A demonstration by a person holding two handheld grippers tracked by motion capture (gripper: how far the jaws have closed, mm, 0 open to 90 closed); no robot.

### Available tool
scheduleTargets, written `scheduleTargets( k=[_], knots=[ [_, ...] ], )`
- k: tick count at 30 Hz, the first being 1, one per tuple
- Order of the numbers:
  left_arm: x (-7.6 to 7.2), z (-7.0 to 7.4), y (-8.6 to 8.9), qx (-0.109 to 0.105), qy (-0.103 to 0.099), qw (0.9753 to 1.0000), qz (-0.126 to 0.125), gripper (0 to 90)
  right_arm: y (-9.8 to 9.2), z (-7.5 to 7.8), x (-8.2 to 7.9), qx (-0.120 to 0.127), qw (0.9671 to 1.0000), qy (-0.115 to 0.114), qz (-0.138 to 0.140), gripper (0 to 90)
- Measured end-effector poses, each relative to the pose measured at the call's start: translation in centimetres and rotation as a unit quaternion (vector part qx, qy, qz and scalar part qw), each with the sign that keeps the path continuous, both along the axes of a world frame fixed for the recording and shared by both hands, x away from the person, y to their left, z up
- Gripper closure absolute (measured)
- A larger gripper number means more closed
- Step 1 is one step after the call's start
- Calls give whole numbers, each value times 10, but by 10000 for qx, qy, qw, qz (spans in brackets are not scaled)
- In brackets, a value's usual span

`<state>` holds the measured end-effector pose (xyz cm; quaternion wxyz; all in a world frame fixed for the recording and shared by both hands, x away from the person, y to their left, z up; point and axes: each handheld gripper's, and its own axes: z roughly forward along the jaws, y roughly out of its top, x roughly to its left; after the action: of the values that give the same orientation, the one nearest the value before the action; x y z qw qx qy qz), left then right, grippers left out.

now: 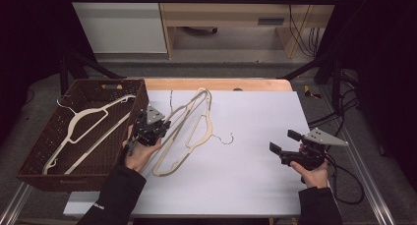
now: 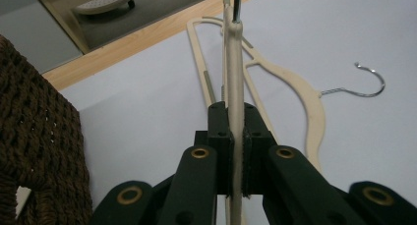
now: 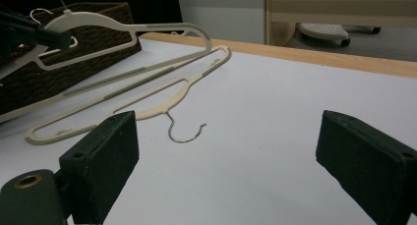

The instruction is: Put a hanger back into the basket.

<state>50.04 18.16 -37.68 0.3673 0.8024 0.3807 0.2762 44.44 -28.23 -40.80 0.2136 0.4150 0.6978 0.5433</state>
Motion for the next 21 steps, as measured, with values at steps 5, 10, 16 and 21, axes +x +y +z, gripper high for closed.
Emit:
scheduleTargets(
  k=[5, 10, 16, 21],
  knots=[
    [-12, 16, 6, -383, -91, 9989, -238, 855, -2, 2, -2, -14, 10000, -39, -32, 89],
    [-23, 36, 15, -572, -164, 9967, -544, 855, -1, 4, -3, -43, 9999, -122, -23, 83],
    [-32, 59, 31, -872, -182, 9932, -750, 856, 0, 4, -3, -67, 9999, -78, -30, 71],
    [-36, 81, 46, -971, -232, 9912, -873, 856, 1, 4, -3, -67, 9999, -79, 12, 64]
  ],
)
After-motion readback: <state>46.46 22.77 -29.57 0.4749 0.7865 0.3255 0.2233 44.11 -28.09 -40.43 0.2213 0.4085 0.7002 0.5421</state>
